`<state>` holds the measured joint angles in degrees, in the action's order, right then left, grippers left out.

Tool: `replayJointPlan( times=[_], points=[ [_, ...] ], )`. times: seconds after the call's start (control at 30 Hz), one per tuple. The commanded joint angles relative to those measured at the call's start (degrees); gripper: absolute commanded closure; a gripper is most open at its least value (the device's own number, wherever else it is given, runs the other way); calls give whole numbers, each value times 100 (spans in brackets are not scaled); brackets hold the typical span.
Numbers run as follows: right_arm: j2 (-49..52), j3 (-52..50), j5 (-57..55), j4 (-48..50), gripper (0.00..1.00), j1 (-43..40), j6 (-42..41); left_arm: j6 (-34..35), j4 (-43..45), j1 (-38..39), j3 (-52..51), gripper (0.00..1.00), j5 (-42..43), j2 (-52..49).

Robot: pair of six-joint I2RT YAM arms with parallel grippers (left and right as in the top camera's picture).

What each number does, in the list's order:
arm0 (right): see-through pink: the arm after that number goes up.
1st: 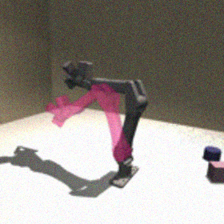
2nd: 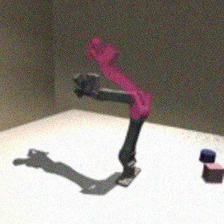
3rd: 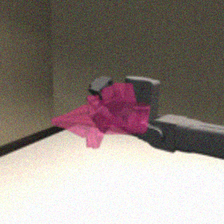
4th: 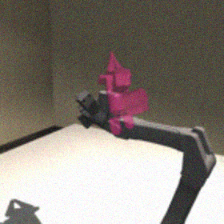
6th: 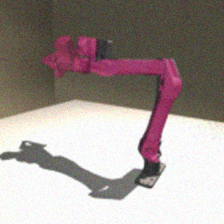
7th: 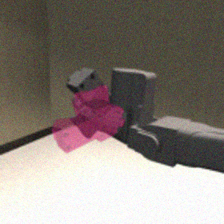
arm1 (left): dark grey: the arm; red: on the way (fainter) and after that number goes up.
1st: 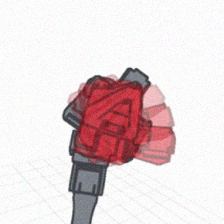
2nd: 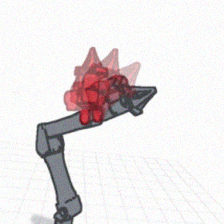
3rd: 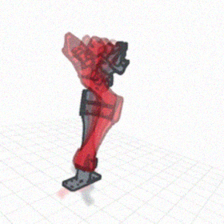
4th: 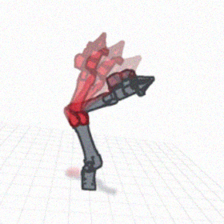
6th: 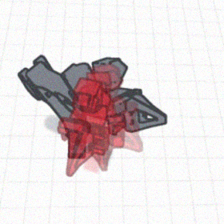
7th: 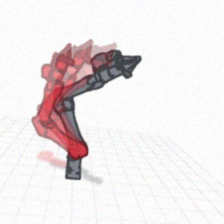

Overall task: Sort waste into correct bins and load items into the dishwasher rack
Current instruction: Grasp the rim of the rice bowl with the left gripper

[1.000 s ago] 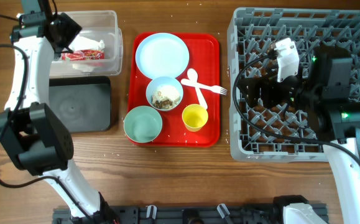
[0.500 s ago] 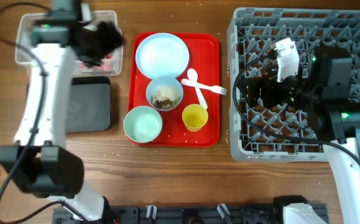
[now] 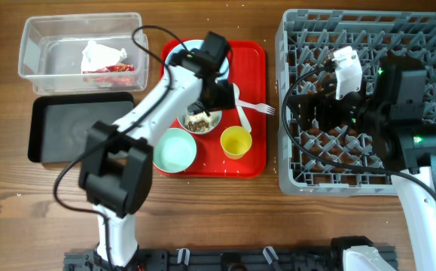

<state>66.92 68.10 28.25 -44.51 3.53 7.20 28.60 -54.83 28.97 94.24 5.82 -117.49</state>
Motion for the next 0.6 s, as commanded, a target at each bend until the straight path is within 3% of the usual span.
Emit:
replayJointPlan(
  times=[0.0, 0.3, 0.57],
  points=[
    [39, 79, -31, -17, 1, 0, 15, 11, 33, 186, -22, 31, -297, -291],
    [39, 79, -31, -20, 1, -2, 13, -442, 258, 286, -28, 53, -404, -490],
    [39, 79, -31, -42, 1, -2, 15, -442, 361, 308, -28, 65, -422, -708]
  ],
)
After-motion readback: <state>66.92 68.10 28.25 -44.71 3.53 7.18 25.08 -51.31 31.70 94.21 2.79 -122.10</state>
